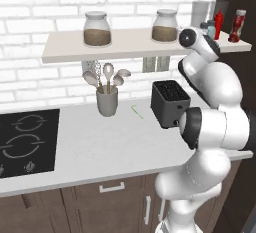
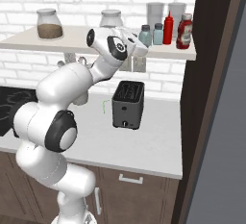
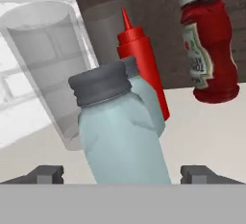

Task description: Put the shaker and condiment bottle from the counter next to their counterparts in the cabinet.

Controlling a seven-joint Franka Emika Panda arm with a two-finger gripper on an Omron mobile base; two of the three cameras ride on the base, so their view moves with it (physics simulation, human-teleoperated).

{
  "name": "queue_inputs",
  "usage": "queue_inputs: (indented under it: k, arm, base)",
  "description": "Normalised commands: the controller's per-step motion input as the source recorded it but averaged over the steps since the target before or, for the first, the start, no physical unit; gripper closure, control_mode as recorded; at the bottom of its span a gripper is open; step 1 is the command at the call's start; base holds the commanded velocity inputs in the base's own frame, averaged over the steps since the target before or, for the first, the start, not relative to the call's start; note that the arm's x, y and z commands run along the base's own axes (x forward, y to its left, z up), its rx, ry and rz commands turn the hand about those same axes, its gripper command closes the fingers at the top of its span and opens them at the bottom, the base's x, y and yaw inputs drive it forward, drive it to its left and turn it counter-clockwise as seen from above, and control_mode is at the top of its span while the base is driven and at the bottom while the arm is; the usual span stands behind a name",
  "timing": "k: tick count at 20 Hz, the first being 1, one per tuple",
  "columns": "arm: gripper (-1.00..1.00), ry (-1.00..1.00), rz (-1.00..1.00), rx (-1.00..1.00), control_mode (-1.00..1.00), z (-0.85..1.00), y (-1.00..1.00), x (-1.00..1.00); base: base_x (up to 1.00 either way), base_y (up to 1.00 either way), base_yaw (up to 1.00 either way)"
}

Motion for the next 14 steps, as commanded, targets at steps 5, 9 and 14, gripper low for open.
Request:
queue_inputs:
  k: [5, 9, 14]
  arm:
    - [-1.00, -0.28, 0.18, 0.05, -1.00, -0.82, 0.75, 0.07]
    - [-1.00, -0.15, 0.26, 0.04, -1.00, -0.49, 0.57, -0.32]
    - [-1.00, 0.00, 0.12, -0.01, -1.00, 0.38, 0.54, -0.93]
  base:
    - [0.00, 0.00, 0.00]
    - [0.00, 0.00, 0.00]
    - [0.00, 0.00, 0.00]
